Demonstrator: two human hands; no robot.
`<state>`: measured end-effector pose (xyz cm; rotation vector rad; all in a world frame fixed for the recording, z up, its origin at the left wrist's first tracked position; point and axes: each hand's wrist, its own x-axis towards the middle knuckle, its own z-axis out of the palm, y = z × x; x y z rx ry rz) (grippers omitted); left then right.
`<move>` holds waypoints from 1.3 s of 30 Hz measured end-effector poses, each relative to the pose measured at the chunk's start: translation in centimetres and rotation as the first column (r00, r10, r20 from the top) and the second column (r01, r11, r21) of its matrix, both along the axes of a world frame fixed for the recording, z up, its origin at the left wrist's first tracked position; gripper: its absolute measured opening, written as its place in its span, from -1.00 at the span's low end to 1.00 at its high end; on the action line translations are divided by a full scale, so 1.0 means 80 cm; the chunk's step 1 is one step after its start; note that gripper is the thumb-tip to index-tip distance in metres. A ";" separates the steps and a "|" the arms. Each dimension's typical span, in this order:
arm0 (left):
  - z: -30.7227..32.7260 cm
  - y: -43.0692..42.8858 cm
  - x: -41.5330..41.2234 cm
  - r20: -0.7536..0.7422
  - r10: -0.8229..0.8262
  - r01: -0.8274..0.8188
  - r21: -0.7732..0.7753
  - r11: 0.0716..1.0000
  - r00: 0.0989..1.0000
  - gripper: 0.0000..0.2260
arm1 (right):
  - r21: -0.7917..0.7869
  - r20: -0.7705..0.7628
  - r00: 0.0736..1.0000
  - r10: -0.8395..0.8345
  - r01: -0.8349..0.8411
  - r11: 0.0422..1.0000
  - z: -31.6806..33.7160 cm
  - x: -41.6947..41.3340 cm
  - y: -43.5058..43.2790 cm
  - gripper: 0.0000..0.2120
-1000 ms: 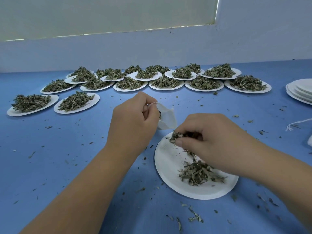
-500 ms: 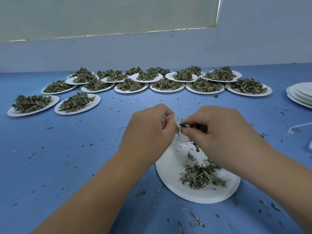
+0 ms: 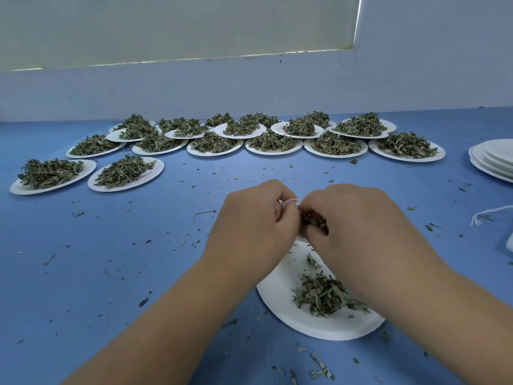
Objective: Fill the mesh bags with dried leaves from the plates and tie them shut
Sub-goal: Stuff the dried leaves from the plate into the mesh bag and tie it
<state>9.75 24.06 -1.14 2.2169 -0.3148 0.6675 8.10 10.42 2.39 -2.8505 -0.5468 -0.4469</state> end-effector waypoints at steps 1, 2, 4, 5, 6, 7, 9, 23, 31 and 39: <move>0.000 0.000 0.000 -0.006 -0.009 0.009 -0.005 1.000 1.000 -0.88 | -0.010 -0.004 1.000 0.001 -0.001 1.000 0.000 0.001 0.000 -0.92; 0.000 0.000 -0.001 -0.014 -0.021 0.021 -0.010 1.000 1.000 -0.89 | -0.025 -0.012 1.000 -0.005 0.004 1.000 0.001 0.002 0.001 -0.93; 0.000 -0.001 -0.001 -0.031 -0.049 0.048 -0.021 0.999 0.998 -0.89 | -0.062 -0.018 1.000 -0.015 0.014 0.998 0.001 0.005 0.000 -0.91; -0.001 -0.002 -0.002 -0.038 -0.060 0.059 -0.030 0.998 0.997 -0.88 | -0.075 -0.022 1.000 -0.019 0.017 0.997 0.000 0.006 0.000 -0.90; -0.001 -0.003 -0.002 -0.044 -0.067 0.065 -0.041 0.997 0.997 -0.88 | -0.081 -0.024 0.999 -0.022 0.020 0.997 -0.001 0.007 -0.001 -0.93; -0.002 -0.003 -0.001 -0.051 -0.067 0.064 -0.051 0.997 0.996 -0.87 | -0.075 -0.025 1.000 -0.018 0.016 0.997 -0.002 0.007 -0.002 -0.95; -0.002 -0.004 -0.001 -0.063 -0.059 0.055 -0.064 0.996 0.996 -0.87 | -0.013 -0.016 1.000 -0.006 0.006 1.000 -0.005 0.004 -0.003 -0.93; 0.008 -0.003 -0.004 -0.163 -0.110 0.072 -0.220 0.973 0.981 -0.84 | 0.218 0.012 0.997 0.082 -0.083 0.973 -0.002 0.003 -0.011 -0.87; 0.012 -0.005 -0.008 -0.168 -0.123 0.080 -0.238 0.968 0.978 -0.84 | 0.331 0.059 0.989 0.136 -0.148 0.932 -0.008 0.002 -0.013 -0.78; 0.013 0.002 -0.003 -0.191 -0.128 0.068 -0.295 0.953 0.973 -0.87 | 0.489 0.038 0.986 0.160 -0.158 0.858 -0.008 0.005 -0.019 -0.72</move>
